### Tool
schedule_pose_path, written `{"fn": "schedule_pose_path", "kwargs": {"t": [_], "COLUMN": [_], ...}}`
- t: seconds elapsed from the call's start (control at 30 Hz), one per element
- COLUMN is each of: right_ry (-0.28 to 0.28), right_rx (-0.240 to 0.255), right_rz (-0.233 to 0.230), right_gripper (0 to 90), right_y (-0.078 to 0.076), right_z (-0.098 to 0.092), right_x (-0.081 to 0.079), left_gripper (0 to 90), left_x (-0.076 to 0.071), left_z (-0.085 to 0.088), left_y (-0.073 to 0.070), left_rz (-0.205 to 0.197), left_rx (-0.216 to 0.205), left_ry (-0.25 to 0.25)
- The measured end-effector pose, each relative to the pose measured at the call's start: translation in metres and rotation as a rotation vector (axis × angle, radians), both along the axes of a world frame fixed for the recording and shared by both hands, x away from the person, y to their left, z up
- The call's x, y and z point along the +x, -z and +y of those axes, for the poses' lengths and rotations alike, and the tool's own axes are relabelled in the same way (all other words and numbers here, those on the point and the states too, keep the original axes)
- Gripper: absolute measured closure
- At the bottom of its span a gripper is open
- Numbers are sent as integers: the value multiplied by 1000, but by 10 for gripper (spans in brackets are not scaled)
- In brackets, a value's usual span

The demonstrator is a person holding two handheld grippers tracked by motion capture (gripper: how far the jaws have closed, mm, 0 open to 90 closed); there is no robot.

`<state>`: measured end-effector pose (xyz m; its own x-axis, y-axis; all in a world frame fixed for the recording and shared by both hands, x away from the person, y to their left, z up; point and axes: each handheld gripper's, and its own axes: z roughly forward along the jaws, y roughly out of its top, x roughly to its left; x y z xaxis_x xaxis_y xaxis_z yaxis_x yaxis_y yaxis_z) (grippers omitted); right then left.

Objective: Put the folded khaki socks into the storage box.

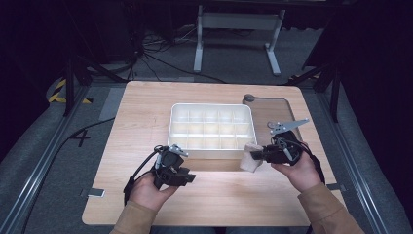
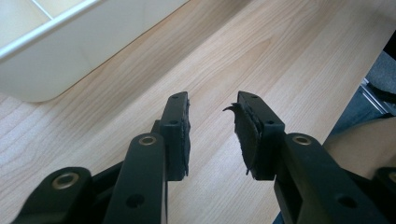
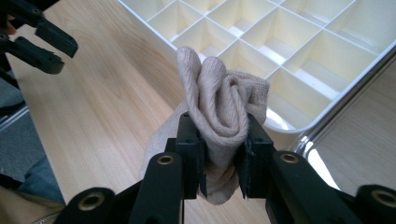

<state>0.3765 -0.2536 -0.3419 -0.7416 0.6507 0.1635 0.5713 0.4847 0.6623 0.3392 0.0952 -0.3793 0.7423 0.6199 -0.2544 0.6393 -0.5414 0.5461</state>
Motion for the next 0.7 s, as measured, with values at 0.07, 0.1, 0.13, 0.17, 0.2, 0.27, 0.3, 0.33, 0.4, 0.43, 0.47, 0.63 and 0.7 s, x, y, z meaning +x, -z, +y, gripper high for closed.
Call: {"fn": "schedule_pose_path", "kwargs": {"t": [0.07, 0.1, 0.13, 0.17, 0.2, 0.27, 0.3, 0.33, 0.4, 0.43, 0.47, 0.63, 0.7], "right_ry": [0, -1, 0, 1, 1, 1, 0, -3, -14, -19, -31, -39, -42], "right_rx": [-19, -25, -32, -35, -41, -54, -62, -68, -92, -107, -128, -160, -175], "right_rz": [-3, -5, -7, -5, -4, -4, -6, -4, -13, -18, -19, -8, -5], "right_gripper": [736, 736, 735, 735, 734, 734, 734, 735, 735, 735, 735, 735, 734], "right_y": [-3, -5, -7, -8, -9, -12, -13, -14, -17, -17, -19, -25, -28], "right_z": [1, 1, 2, 2, 3, 3, 3, 4, 5, 5, 6, 7, 8], "right_x": [4, 5, 6, 8, 10, 13, 15, 16, 20, 21, 23, 31, 35], "left_gripper": [650, 650, 648, 644, 639, 618, 611, 610, 608, 607, 607, 604, 604], "left_x": [0, 0, 0, 0, 1, 1, 2, 2, 2, 2, 2, 2, 2], "left_z": [1, 2, 3, 3, 4, 5, 5, 5, 5, 6, 6, 7, 9], "left_y": [-1, -1, -1, -1, -2, -2, -2, -2, -2, -2, -2, -3, -3], "left_rz": [0, 1, 3, 1, -1, 1, 3, -1, 5, 4, 6, 5, 1], "left_rx": [-2, -7, -3, -6, -7, -12, -14, -14, -16, -15, -14, -18, -21], "left_ry": [-4, -6, -10, -12, -12, -12, -11, -7, -10, -10, -11, -12, -13]}}
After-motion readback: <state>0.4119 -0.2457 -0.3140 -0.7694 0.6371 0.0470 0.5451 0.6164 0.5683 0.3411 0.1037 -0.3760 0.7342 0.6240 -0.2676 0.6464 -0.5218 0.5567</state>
